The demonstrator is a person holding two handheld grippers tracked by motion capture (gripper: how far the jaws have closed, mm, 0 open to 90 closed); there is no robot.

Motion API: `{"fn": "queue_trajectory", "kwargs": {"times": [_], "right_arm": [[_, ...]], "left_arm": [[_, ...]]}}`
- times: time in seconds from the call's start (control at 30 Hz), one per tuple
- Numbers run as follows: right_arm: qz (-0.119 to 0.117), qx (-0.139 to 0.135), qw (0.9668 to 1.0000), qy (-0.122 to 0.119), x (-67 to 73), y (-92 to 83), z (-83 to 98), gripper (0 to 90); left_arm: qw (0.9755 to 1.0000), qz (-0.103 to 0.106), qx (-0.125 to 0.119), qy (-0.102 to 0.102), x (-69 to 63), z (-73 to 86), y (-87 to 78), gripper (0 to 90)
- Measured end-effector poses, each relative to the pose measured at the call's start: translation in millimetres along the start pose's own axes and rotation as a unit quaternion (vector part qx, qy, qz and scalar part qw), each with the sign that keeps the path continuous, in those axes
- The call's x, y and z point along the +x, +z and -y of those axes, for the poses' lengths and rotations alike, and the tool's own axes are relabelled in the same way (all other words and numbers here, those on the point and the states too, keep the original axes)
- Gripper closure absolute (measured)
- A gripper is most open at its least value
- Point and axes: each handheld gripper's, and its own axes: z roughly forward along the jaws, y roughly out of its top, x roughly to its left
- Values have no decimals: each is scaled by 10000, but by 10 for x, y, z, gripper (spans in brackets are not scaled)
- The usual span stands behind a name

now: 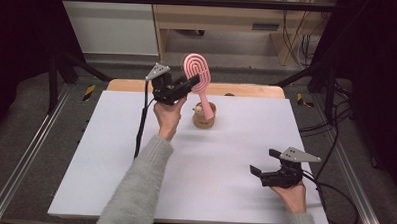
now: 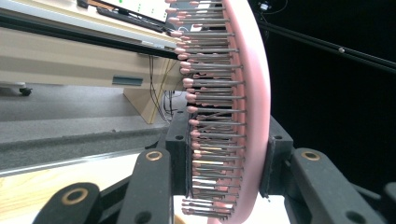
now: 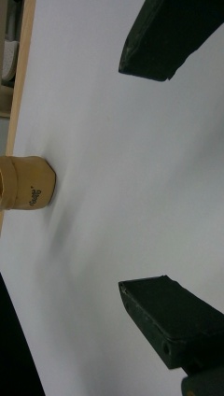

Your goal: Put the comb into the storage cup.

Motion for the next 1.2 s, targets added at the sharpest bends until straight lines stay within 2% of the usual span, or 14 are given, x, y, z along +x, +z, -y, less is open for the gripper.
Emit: {"fn": "queue_trajectory", "kwargs": {"times": [0.27, 0.7, 0.9, 1.2], "right_arm": [[-9, -4, 10000, 5, 4, -4, 0, 3], [-3, 32, 10000, -13, 4, 4, 2, 3], [-3, 34, 10000, -24, 0, 2, 4, 3], [4, 44, 10000, -16, 4, 5, 6, 3]], "left_arm": [[10000, -78, 0, -49, 50, 5, 77, 634], [9998, -195, 29, -19, 120, 10, 196, 634], [9997, -230, -68, -60, 160, 4, 222, 634], [9994, -330, -39, -75, 208, 38, 301, 634]]}}
